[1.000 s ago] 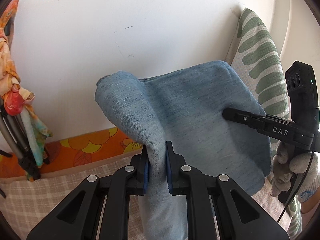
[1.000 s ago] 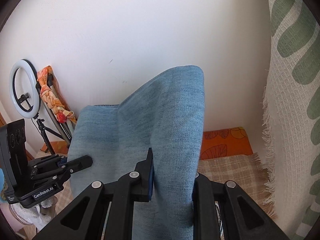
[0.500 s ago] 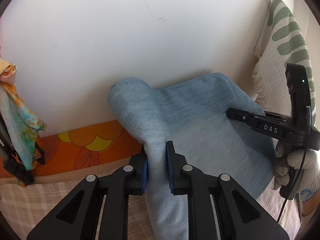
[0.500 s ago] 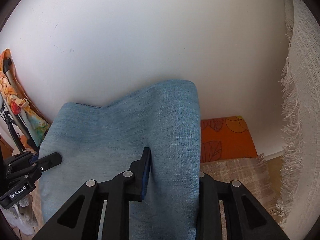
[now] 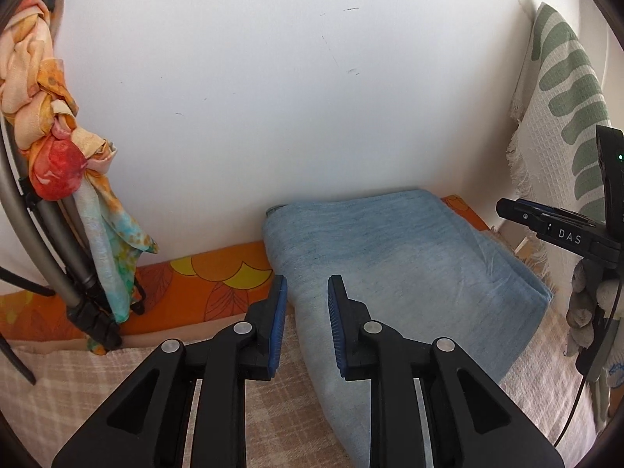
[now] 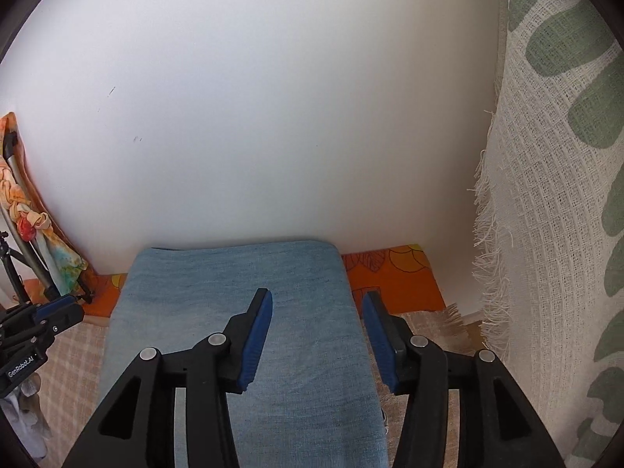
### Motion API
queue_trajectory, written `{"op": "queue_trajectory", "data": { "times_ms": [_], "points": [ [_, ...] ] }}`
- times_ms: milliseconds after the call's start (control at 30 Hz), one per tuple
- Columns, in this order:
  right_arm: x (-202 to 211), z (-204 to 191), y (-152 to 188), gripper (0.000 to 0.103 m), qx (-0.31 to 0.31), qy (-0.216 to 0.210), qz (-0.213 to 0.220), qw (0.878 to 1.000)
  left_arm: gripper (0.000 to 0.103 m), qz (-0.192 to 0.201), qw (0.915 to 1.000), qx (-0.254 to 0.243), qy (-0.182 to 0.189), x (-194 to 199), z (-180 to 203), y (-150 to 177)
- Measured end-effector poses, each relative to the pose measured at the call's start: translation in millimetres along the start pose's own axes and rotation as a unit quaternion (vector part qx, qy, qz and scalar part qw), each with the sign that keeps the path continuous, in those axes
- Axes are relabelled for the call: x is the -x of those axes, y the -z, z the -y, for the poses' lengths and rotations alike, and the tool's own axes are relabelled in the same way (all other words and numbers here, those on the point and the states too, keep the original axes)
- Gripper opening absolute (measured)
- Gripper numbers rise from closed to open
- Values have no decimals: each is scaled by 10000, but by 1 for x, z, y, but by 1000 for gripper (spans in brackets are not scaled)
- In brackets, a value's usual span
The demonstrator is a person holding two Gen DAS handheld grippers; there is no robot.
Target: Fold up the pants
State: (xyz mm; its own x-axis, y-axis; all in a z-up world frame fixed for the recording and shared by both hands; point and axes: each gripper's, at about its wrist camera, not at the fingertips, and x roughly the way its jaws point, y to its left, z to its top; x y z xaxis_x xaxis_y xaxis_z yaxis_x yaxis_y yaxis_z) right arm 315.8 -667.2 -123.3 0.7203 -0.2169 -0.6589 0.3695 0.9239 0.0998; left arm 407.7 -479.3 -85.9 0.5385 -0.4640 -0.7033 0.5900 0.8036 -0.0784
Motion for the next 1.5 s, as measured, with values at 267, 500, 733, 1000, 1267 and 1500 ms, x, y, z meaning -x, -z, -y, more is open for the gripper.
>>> {"op": "queue_trajectory", "data": {
  "times_ms": [267,500,733,1000,1267,1500],
  "points": [
    [46,5,3,53,-106,-91,113,9998,19,128,9998,-89,132,44,14,0],
    [98,1,17,63,-89,-114,277,9995,20,262,9993,-221,178,94,27,8],
    [146,-9,41,68,-28,-121,372,9992,35,319,9985,-362,269,136,40,27],
    [210,-30,77,87,-55,-143,567,9983,51,380,9973,-414,474,190,50,54],
    [280,-65,98,93,72,-174,715,9973,63,557,9957,-528,525,250,53,78],
    [321,-104,120,102,245,-149,906,9955,70,742,9935,-760,411,295,50,104]
  ]
}}
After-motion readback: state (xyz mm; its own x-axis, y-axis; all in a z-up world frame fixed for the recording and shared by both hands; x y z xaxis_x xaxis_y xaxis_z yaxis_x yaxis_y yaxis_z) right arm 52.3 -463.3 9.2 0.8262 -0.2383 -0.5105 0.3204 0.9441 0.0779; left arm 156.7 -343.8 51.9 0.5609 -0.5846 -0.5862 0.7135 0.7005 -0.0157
